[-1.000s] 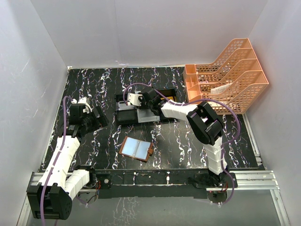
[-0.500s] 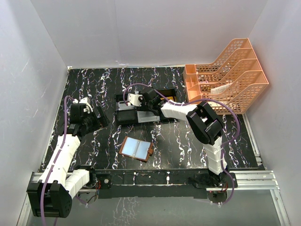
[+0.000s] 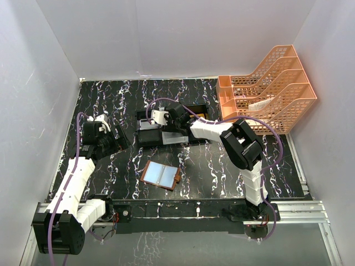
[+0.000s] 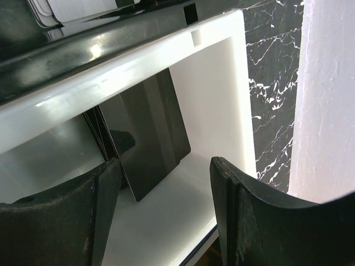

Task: Take the credit cards out of the card holder

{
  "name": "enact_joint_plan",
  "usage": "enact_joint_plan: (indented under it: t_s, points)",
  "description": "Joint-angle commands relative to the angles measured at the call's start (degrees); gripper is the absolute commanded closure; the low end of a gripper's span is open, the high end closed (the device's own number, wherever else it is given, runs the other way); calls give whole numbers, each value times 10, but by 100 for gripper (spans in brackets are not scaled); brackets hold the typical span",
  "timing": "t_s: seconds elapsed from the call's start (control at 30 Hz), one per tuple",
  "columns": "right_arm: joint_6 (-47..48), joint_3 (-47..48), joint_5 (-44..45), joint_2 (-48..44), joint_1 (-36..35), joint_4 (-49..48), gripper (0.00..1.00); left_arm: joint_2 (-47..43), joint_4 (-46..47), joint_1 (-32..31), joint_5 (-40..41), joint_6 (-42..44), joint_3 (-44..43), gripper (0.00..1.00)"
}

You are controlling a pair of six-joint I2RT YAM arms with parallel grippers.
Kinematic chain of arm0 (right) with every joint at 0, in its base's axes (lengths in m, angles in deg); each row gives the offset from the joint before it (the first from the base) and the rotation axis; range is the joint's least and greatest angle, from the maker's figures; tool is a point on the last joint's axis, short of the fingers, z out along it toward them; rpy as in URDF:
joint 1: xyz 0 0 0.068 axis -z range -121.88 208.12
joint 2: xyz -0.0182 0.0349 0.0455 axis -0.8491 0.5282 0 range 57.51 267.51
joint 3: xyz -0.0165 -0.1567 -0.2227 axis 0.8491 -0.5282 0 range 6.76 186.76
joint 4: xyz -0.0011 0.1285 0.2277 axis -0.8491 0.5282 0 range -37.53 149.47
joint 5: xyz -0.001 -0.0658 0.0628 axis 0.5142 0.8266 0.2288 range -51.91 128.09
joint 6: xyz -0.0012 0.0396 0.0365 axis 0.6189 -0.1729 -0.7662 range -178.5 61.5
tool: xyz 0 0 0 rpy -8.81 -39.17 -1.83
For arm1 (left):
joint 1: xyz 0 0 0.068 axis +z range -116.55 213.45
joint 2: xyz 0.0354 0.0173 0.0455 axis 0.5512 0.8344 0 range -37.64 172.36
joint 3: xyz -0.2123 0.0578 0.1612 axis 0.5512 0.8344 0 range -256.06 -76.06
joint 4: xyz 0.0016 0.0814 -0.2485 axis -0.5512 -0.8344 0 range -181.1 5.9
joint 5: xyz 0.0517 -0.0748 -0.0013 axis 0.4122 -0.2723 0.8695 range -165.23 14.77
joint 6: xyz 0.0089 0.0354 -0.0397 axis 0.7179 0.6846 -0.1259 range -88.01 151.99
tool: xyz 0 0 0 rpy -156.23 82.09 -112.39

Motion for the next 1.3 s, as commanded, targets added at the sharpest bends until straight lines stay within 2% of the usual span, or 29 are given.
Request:
enact_joint_plan:
  t_s: [0.0,0.27,0.53,0.77,0.87,1.03,1.13,1.27]
  points:
    - [-15,27,-6,-1,5,-11,37,-3,5,4,-10,9,-13,1]
    - [-63,34,-46,-22,9,-8,34,-6,5,4,-12,9,-14,1]
    - [-119,11,-67,-75,18,-62,26,-11,5,4,-15,9,-13,1]
    - [-180,-24,-76,-131,26,-96,24,-12,1,4,-18,9,-14,1]
    - [-263,-40,-73,-155,34,-124,22,-16,2,4,-18,7,-12,1]
    - [-439,-35,-102,-174,47,-75,32,-17,-2,3,-18,6,-13,1]
    - [-555,-72,-123,-221,46,-81,32,-21,-2,3,-29,6,-12,1]
    - [-693,-121,-149,-288,47,-51,30,-22,21,3,-112,10,0,1]
